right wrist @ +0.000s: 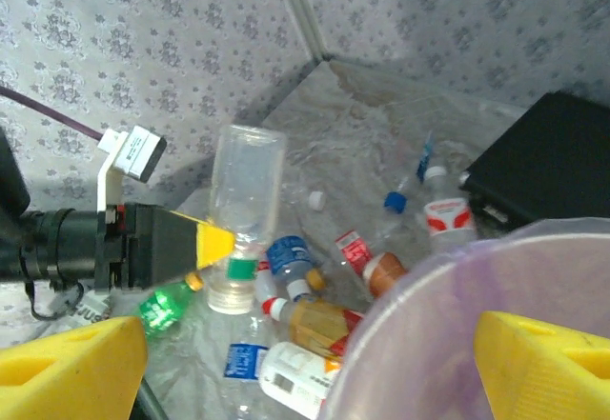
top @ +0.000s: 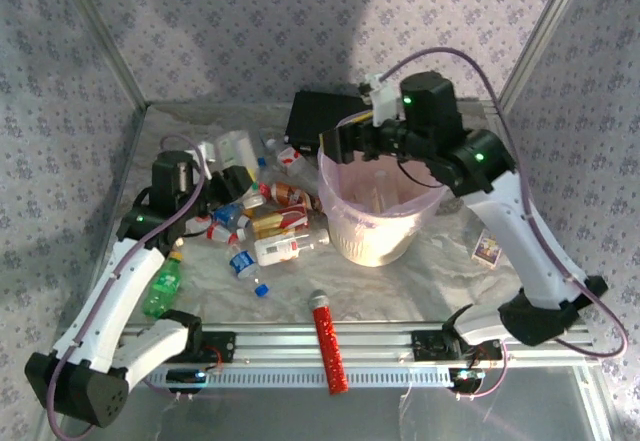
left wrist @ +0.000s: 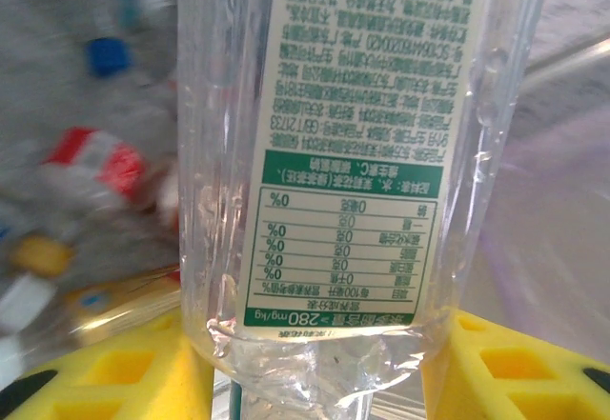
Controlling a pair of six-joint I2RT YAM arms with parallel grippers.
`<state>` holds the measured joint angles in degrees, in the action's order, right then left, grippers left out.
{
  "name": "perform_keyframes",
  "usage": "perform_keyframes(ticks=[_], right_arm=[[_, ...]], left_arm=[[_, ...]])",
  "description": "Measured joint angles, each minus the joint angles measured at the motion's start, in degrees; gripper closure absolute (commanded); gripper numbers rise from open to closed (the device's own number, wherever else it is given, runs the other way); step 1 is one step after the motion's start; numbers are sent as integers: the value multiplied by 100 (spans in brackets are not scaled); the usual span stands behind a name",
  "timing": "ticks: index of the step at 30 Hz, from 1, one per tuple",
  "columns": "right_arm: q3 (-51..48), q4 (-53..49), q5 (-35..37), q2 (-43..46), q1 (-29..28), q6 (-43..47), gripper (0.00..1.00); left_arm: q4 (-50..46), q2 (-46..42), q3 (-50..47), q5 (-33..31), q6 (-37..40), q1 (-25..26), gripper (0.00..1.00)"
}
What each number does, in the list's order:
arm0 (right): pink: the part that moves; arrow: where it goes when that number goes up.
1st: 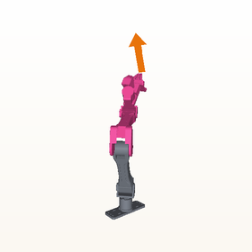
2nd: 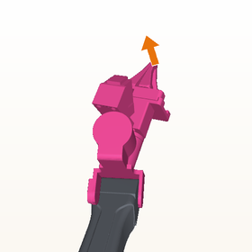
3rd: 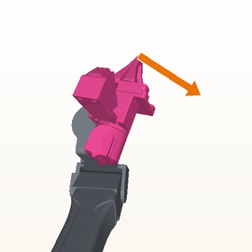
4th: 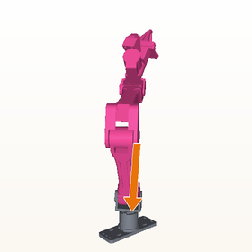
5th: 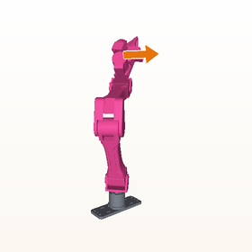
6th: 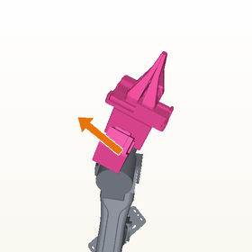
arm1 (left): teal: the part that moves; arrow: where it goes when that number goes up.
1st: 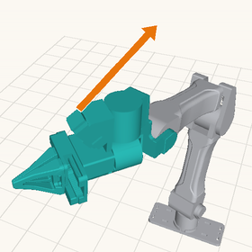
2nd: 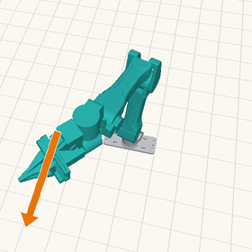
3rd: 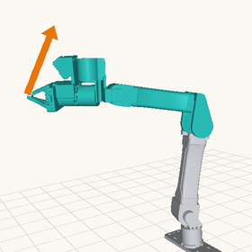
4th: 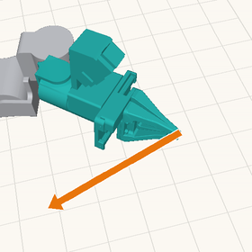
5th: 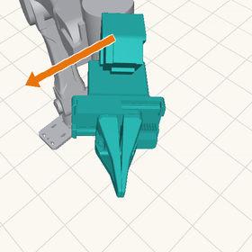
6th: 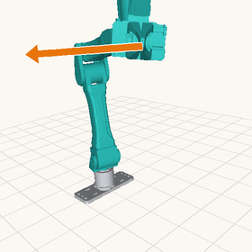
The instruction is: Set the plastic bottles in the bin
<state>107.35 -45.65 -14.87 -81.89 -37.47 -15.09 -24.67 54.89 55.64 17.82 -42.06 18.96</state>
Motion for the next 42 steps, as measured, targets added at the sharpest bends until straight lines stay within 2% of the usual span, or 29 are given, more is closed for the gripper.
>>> perform_keyframes(ticks=[6,11,16,21,24,25,28,30,33,36,42], right_arm=[[748,46,-94,-1064,-280,-326,8],[1209,44,-245,-1665,-417,-422,9],[1377,44,-361,-1932,-413,-542,18],[1434,46,-490,-2090,-372,-627,35],[1443,48,-564,-2124,-341,-680,40],[1469,44,-570,-2127,-339,-678,41],[1598,17,-590,-2142,-328,-654,42],[1775,-15,-588,-2146,-284,-601,42],[2166,-87,-575,-2146,-133,-498,43],[2481,-155,-573,-2098,79,-372,45],[2354,-498,-444,-1558,647,-133,47]], left_arm=[[555,337,398,348,437,776,70],[564,525,715,407,774,1110,70],[564,527,734,407,914,1191,70],[564,527,734,404,973,1191,69],[542,535,734,356,975,1191,60],[544,535,734,339,979,1196,52],[608,525,761,297,1032,1198,22],[570,492,763,229,1056,1217,10],[413,413,763,52,1054,1217,8],[111,313,763,-234,1056,1217,11],[-529,140,597,-748,1080,1217,15]])
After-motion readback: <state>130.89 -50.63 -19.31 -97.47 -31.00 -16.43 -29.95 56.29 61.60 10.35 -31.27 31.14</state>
